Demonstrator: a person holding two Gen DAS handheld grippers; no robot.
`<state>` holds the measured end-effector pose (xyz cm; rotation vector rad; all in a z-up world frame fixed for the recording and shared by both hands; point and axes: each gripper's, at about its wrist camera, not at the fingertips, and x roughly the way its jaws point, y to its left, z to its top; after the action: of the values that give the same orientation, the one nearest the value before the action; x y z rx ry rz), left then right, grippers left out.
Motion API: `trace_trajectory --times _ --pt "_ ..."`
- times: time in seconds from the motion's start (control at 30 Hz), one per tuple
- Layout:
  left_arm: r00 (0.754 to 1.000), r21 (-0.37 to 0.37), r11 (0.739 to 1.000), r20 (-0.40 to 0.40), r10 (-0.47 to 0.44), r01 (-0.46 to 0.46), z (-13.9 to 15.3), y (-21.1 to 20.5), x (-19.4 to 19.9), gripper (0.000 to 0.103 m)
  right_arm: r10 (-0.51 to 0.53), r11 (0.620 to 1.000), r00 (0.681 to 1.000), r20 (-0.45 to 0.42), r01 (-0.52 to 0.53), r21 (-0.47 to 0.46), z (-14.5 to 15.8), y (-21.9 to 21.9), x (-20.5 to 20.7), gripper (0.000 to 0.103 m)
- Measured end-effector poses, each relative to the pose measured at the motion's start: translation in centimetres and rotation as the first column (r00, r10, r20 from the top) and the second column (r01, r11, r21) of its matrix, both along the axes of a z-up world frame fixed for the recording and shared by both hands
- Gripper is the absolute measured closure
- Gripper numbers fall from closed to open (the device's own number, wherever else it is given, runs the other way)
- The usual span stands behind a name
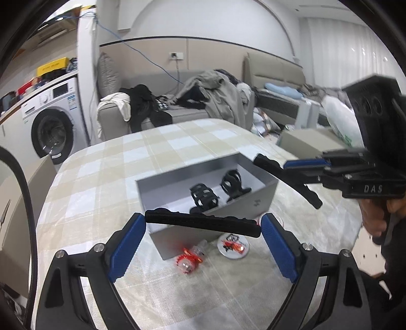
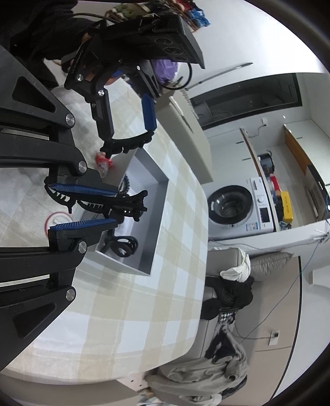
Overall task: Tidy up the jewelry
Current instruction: 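Lift the hair band with the right gripper while the left gripper grasps another black band, then lower both black bands into the grey box and open both grippers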
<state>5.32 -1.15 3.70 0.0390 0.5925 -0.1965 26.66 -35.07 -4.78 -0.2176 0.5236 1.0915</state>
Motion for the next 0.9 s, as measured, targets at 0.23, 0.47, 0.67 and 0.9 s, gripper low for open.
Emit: trace_trajectory --times 0.23,0.47,0.67,0.9 --pt "0.998 -0.043 0.998 0.032 0.057 -0.055 0.7 1.0 0.7 0.014 -0.047 0.995 0.998 -0.034 0.05 0.084 0.6 -0.5 1.0 0.085" --pt "0.996 -0.037 0.996 0.048 0.078 -0.077 0.6 1.2 1.8 0.014 -0.071 0.982 0.994 -0.082 0.084 0.172 0.9 -0.2 2.5 0.085" --pt "0.996 -0.028 0.997 0.037 0.077 -0.076 0.0 1.2 2.8 0.014 -0.092 0.977 0.991 -0.098 0.109 0.183 0.2 1.3 3.4 0.085" --pt "0.997 -0.026 0.997 0.026 0.071 -0.07 -0.4 1.2 3.5 0.014 -0.113 0.978 0.988 -0.109 0.13 0.164 -0.4 2.5 4.3 0.086"
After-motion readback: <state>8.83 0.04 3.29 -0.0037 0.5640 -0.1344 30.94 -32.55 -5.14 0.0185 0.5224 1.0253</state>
